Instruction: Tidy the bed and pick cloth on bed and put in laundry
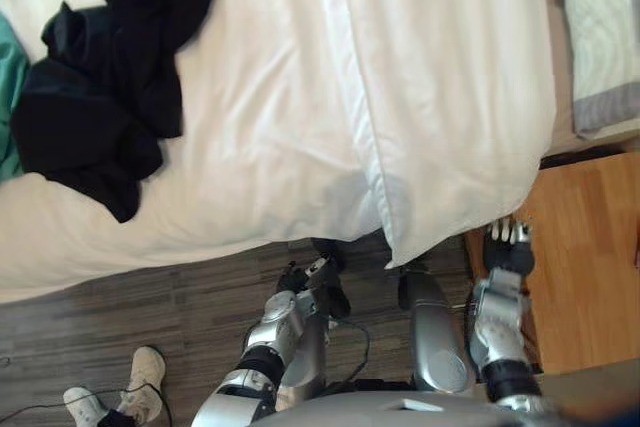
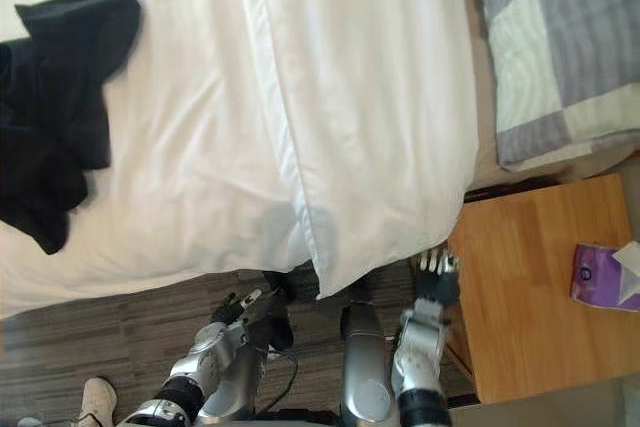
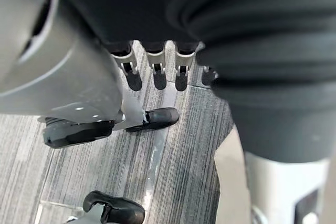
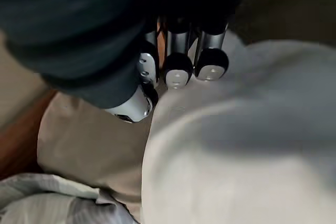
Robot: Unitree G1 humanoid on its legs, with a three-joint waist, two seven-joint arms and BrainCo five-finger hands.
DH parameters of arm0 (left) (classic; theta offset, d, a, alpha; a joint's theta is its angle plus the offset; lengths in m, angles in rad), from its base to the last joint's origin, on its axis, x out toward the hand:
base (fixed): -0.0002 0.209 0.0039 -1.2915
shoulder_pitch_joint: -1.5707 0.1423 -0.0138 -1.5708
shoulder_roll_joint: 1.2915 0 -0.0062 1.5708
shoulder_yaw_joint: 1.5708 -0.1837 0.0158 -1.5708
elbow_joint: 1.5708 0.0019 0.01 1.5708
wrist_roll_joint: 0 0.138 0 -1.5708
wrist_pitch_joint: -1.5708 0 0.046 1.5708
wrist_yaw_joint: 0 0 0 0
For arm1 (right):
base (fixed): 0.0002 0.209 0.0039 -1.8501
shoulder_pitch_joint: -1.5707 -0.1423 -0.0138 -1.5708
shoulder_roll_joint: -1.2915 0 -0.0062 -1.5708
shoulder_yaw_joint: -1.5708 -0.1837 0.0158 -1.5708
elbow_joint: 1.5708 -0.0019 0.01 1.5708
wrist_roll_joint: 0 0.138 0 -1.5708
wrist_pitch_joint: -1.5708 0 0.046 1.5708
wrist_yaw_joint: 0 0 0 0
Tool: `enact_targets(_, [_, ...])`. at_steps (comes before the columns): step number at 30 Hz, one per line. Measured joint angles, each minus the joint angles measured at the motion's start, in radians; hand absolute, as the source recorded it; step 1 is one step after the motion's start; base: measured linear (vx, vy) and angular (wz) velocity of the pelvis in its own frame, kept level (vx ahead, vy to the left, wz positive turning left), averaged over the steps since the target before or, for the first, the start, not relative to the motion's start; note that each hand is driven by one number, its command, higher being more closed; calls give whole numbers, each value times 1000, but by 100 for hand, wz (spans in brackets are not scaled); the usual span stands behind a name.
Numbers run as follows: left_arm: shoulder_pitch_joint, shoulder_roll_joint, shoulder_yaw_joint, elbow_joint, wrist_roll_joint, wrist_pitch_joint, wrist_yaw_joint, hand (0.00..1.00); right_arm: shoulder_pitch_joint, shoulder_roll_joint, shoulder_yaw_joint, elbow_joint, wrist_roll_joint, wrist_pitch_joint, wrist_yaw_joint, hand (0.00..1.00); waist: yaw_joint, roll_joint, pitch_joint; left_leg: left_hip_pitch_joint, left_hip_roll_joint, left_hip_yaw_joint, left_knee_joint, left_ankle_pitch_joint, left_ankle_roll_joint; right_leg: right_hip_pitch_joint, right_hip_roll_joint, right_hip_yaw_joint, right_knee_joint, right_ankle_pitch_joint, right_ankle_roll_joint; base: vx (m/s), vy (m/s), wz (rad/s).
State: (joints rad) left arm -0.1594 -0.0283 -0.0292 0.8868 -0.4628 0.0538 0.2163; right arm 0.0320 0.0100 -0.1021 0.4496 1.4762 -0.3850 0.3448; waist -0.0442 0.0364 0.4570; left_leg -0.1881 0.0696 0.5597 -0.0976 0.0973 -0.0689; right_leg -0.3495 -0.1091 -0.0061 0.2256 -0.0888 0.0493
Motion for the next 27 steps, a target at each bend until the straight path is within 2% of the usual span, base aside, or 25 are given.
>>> enact_targets(2, [22, 0, 2, -2, 0, -6, -9, 0, 24, -1, 0, 17, -46, 7, -6, 100, -2, -6, -14, 39, 0, 11, 0, -3, -9, 35, 0, -3, -4, -1, 1, 89, -21, -18])
enact_targets(6, [78, 3, 4, 5, 3, -4, -38, 0, 66, 2, -10, 85, -177, 15, -27, 100, -6, -24, -103, 85, 7, 10, 0, -8, -16, 112, 3, -17, -51, -1, 1, 79, -18, 5])
enact_targets(7, [91, 3, 6, 6, 4, -2, -46, 0, 76, 3, -10, 92, -197, 16, -30, 100, -6, -27, -114, 102, 8, 10, -1, -9, -18, 133, 3, -26, -59, -1, 1, 77, -10, 8])
enact_targets(10, [141, 5, 38, 22, 24, 3, -71, 0, 139, 16, -14, 102, -243, 18, -43, 100, -2, -38, -199, 158, 17, 13, -2, -20, -30, 219, 10, -39, -105, 0, 1, 47, -10, 7])
enact_targets(12, [164, 20, 53, 42, 45, 10, -102, 0, 177, 20, -27, 97, -242, -2, -43, 100, 4, -39, -255, 207, 33, 44, -6, -42, -4, 280, 23, -52, -132, 0, -1, 14, -18, -4])
enact_targets(15, [203, 27, 83, 41, 93, 22, -132, 0, 238, 29, -64, -39, -241, -56, -4, 100, 5, -38, -295, 265, 38, 66, -7, -57, 0, 341, 25, -61, -151, -9, -9, 1, -10, -11])
enact_targets(17, [226, 35, 85, 40, 102, 22, -142, 0, 280, 29, -59, -166, -248, -58, 51, 100, 0, -36, -318, 290, 39, 69, -7, -65, 0, 368, 22, -76, -155, -19, -6, 7, -9, -7])
enact_targets(19, [236, 40, 95, 39, 103, 23, -145, 0, 307, 29, -50, -255, -287, -39, 123, 100, 0, -38, -326, 315, 41, 67, -7, -72, -2, 397, 17, -104, -155, -22, -4, 0, -2, 3])
enact_targets(21, [249, 42, 109, 37, 106, 25, -146, 0, 328, 28, -7, -316, -355, 23, 220, 100, 1, -41, -347, 327, 43, 58, -7, -75, -4, 408, 17, -118, -155, -27, -6, 21, -6, 12])
enact_targets(23, [251, 43, 106, 37, 136, 24, -148, 0, 317, 26, 69, -341, -407, 78, 279, 100, 3, -39, -348, 330, 43, 45, -7, -73, -1, 426, 17, -131, -155, -26, -8, 40, -2, 17])
enact_targets(25, [251, 59, 87, 35, 141, 19, -147, 0, 279, 10, 200, -354, -466, 124, 298, 100, 9, -39, -348, 321, 41, 7, -7, -71, 0, 426, 15, -160, -158, -27, -7, 17, -3, 39])
enact_targets(27, [251, 78, 51, 32, 141, 19, -144, 0, 220, 3, 264, -343, -490, 139, 294, 100, 11, -40, -343, 299, 38, -24, -7, -66, 2, 417, 15, -176, -163, -27, -7, 2, -6, 37])
